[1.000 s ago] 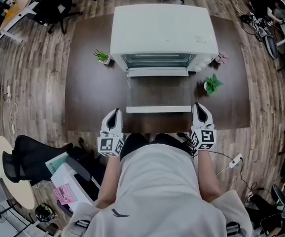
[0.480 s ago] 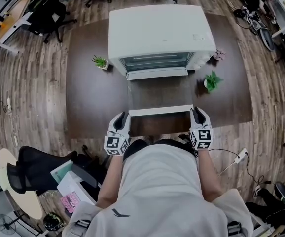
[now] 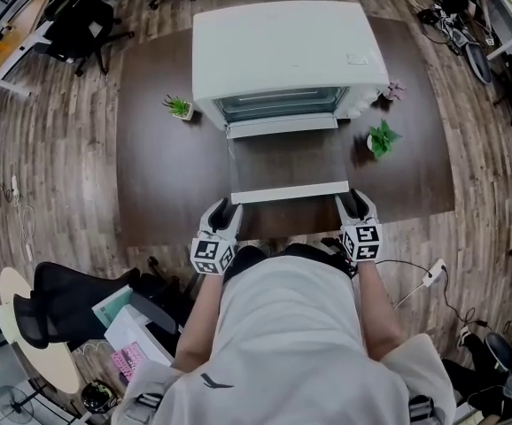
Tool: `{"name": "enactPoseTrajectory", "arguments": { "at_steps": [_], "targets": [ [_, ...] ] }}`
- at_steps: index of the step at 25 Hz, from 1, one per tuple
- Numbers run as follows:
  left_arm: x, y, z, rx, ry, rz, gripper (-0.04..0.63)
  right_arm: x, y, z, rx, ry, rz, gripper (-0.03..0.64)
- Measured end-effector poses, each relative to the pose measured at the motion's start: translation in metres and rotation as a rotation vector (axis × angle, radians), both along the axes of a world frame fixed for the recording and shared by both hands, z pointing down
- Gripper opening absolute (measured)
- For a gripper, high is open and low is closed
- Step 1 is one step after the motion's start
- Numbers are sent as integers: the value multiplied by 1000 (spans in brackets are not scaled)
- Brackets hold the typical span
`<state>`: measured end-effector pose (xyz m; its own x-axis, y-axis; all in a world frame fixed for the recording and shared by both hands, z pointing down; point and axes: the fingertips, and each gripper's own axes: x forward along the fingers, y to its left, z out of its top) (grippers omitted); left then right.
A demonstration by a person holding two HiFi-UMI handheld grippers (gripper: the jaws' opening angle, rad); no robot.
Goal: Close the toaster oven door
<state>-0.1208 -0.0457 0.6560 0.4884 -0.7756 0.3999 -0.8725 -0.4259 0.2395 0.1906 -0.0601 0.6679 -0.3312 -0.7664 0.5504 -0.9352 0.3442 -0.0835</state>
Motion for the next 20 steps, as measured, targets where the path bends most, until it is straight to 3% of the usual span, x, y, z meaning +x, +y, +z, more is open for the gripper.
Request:
{"name": "enactPoseTrajectory", "arguments": {
  "at_steps": [5, 10, 12, 16, 20],
  "targets": [
    [2, 0, -3, 8, -7, 14, 156, -9, 2, 32, -106, 57, -43, 192],
    [2, 3, -5, 11, -7, 16, 156, -17, -5, 35, -122, 102, -80, 179],
    [2, 4, -4, 8, -8, 18, 156, -18, -6, 33, -116, 79, -89, 179],
    [4, 4, -3, 8, -15, 23, 156, -22, -16, 21, -112, -61, -60, 153],
    [6, 5, -3, 9, -25, 30, 156, -22, -16, 21, -134, -78, -41, 141]
  ]
}}
